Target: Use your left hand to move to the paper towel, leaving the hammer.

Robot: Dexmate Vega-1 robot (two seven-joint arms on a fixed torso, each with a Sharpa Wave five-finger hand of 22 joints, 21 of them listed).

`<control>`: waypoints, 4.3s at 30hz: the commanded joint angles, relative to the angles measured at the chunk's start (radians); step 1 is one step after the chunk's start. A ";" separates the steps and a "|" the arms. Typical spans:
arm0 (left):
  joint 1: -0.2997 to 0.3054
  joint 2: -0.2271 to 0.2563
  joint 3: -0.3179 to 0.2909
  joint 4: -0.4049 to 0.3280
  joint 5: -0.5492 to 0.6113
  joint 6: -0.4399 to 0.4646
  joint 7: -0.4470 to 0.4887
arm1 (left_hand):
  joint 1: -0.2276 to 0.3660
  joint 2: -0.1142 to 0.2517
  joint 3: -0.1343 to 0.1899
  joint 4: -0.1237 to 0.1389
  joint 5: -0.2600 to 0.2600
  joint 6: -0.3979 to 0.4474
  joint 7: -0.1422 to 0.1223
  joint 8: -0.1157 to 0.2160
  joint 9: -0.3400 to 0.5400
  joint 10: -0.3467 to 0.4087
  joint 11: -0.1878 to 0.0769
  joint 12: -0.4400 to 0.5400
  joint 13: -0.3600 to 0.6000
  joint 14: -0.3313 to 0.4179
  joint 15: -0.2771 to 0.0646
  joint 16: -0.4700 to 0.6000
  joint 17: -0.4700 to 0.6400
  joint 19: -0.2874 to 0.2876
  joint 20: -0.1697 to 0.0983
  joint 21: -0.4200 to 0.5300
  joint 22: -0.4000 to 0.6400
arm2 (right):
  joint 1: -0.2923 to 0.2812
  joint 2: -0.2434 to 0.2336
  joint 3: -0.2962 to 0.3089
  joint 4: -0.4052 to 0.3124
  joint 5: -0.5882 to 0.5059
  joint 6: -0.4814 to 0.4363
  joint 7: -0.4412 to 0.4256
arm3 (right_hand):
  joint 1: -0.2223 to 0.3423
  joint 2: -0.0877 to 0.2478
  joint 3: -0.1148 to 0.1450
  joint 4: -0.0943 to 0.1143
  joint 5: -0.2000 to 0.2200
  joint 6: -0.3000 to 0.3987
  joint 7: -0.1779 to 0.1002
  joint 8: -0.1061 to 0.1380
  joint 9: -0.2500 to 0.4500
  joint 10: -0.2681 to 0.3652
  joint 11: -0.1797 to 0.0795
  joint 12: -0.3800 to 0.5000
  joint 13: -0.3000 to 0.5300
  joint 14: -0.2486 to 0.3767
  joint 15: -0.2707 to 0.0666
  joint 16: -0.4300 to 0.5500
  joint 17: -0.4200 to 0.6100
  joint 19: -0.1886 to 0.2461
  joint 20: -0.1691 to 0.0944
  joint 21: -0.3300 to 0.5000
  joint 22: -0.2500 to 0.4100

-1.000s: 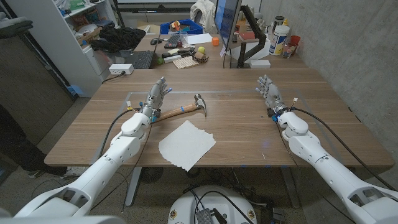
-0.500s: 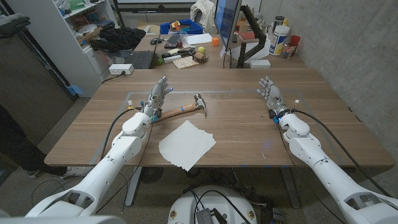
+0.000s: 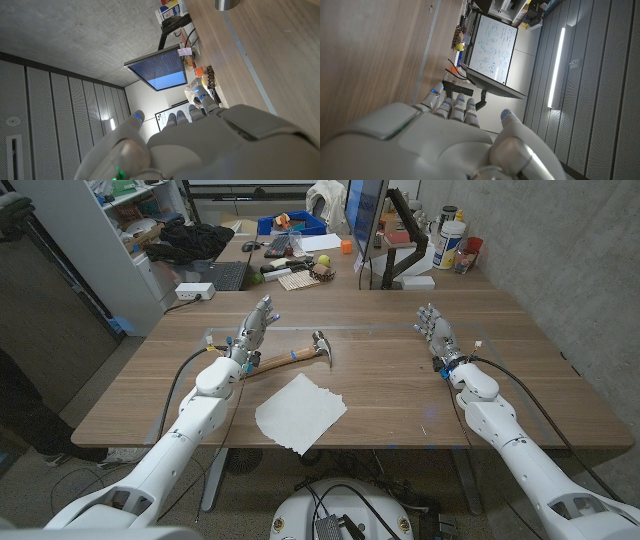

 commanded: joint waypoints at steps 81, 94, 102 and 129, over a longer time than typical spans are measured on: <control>0.053 0.233 -0.028 -0.328 0.665 -0.408 -0.042 | 0.050 0.001 0.015 -0.032 0.020 -0.004 -0.034 0.017 0.001 -0.009 -0.031 0.005 0.001 -0.069 -0.027 0.013 -0.002 -0.106 -0.026 -0.021 -0.001 | 0.004 0.069 0.054 0.009 -0.099 -0.019 0.048 | -0.009 0.012 -0.018 -0.001 0.005 0.006 -0.004 0.004 0.005 0.009 0.001 0.000 0.004 -0.002 0.006 0.004 -0.001 0.007 -0.014 -0.030 0.005; 0.079 0.259 -0.058 -0.391 0.729 -0.460 -0.035 | 0.055 0.000 0.015 -0.034 0.023 0.006 -0.043 0.018 0.001 0.000 -0.038 0.006 0.001 -0.062 -0.031 0.014 -0.002 -0.099 -0.027 -0.025 -0.002 | 0.009 0.071 0.049 0.015 -0.103 -0.018 0.050 | -0.010 0.012 -0.020 0.000 0.005 0.006 -0.004 0.004 0.005 0.008 0.000 0.000 0.004 -0.002 0.005 0.004 -0.001 0.009 -0.015 -0.033 0.005; 0.098 0.275 -0.086 -0.418 0.799 -0.492 -0.021 | 0.059 0.000 0.016 -0.034 0.025 0.020 -0.052 0.021 0.001 0.011 -0.046 0.007 0.001 -0.055 -0.037 0.015 -0.002 -0.090 -0.008 -0.026 -0.001 | 0.006 0.070 0.048 0.013 -0.105 -0.017 0.048 | -0.010 0.012 -0.020 0.000 0.005 0.007 -0.004 0.004 0.005 0.009 0.002 0.000 0.004 -0.002 0.005 0.003 -0.001 0.010 -0.015 -0.036 0.005; 0.114 0.313 -0.115 -0.462 0.980 -0.590 0.010 | 0.056 -0.003 0.010 -0.023 0.034 0.032 -0.101 0.016 0.002 0.032 -0.061 0.004 0.000 -0.032 -0.049 0.017 -0.001 -0.065 0.027 -0.030 0.001 | 0.012 0.066 0.041 0.015 -0.115 -0.026 0.046 | -0.013 0.012 -0.022 0.004 0.006 0.008 -0.005 0.004 0.005 0.010 0.000 0.000 0.004 0.000 0.005 0.002 -0.002 0.013 -0.015 -0.043 0.005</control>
